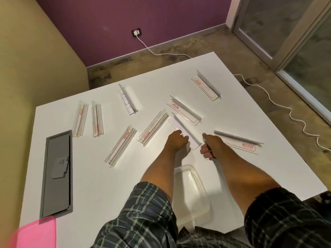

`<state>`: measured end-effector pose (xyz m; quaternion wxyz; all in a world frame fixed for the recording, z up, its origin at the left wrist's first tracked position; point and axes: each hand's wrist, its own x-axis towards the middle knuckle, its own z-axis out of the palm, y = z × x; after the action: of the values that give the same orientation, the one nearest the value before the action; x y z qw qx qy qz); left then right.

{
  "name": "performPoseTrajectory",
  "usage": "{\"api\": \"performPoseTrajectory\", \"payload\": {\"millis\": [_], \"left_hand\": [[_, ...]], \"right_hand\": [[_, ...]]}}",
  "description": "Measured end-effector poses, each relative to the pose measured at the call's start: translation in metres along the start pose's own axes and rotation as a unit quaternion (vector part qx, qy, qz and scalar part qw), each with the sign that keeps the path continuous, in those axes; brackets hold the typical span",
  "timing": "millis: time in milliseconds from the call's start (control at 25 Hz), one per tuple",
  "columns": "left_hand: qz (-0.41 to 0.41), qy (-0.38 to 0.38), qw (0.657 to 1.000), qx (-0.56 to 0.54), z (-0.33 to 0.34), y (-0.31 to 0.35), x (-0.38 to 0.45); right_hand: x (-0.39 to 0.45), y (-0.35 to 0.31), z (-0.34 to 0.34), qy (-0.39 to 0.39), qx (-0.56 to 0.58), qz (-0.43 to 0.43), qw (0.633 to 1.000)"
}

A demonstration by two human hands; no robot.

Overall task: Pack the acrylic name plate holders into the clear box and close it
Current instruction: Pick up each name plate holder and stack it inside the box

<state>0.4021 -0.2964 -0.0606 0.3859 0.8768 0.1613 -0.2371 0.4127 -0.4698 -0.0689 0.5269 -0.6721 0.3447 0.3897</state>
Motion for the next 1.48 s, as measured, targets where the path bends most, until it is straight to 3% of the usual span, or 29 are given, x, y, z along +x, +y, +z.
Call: {"api": "performPoseTrajectory", "payload": {"millis": [160,320,400,600,720,840,960,1040,1280,1480], "left_hand": [[-0.069,-0.035,0.988,-0.134,0.008,0.009,0.016],[-0.131,-0.079,0.937,-0.314,0.011,0.02,0.011],[-0.149,-0.09,0.919,-0.354,0.01,0.021,0.009],[-0.187,-0.083,0.879,-0.431,0.001,0.012,-0.003],[-0.185,-0.078,0.847,-0.492,-0.015,0.003,-0.015],[-0.172,0.013,0.825,-0.539,-0.045,-0.012,-0.026],[-0.153,0.165,0.833,-0.505,-0.079,-0.043,-0.042],[-0.12,0.207,0.856,-0.457,-0.098,-0.068,-0.063],[-0.095,0.108,0.889,-0.435,-0.118,-0.1,-0.122],[-0.174,0.127,0.818,-0.533,-0.096,-0.105,-0.157]], "right_hand": [[0.018,-0.004,0.007,-0.042,0.025,0.026,0.998],[0.024,-0.002,0.01,-0.066,0.077,0.018,0.995],[0.024,-0.002,0.009,-0.065,0.103,0.015,0.992],[0.016,-0.016,0.01,-0.045,0.048,0.02,0.998],[0.005,-0.022,0.009,-0.037,0.035,-0.047,0.998],[-0.012,-0.021,0.001,-0.03,0.016,-0.186,0.982],[-0.027,-0.023,-0.006,-0.048,-0.002,-0.31,0.949],[-0.038,-0.026,-0.007,-0.058,-0.076,-0.344,0.934],[-0.053,-0.02,-0.002,-0.096,-0.152,-0.395,0.901],[-0.073,-0.005,0.033,-0.134,-0.154,-0.481,0.852]]}}
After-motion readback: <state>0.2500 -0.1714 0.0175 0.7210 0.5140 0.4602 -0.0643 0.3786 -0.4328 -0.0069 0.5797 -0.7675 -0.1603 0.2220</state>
